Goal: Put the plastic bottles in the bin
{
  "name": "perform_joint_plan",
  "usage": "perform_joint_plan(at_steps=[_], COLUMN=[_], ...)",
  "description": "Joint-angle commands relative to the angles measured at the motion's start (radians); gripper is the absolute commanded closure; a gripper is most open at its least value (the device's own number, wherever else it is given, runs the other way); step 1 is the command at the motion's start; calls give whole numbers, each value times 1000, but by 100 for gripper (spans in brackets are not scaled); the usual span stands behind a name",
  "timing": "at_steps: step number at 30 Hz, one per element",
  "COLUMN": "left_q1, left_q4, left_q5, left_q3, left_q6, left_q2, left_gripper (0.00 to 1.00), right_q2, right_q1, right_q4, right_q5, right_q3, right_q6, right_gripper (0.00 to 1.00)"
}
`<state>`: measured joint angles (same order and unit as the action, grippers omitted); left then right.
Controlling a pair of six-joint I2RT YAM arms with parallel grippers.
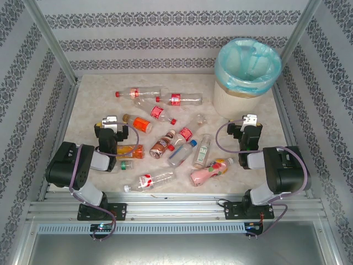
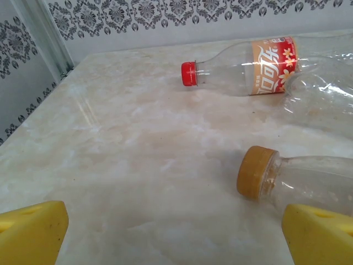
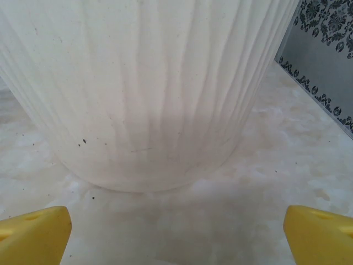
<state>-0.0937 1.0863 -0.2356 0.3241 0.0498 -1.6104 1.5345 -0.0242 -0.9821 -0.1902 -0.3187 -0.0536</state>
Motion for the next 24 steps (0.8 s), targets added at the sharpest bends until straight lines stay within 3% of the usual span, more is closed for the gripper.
perform_joint_plan(at_steps=[1, 24], left_q1=[13, 20], left_q4=[-27, -56], left_q5=[27, 11], left_q3=[12, 26], left_q6=[-21, -37], left_q2=[14, 14], left_gripper=[0, 0], right_q2=[-3, -4], right_q1=[-13, -13], right_q4=[-5, -6], right_q5=[14, 14], right_q3=[-19, -19], right_q6=[0, 1], right_gripper=[2, 2])
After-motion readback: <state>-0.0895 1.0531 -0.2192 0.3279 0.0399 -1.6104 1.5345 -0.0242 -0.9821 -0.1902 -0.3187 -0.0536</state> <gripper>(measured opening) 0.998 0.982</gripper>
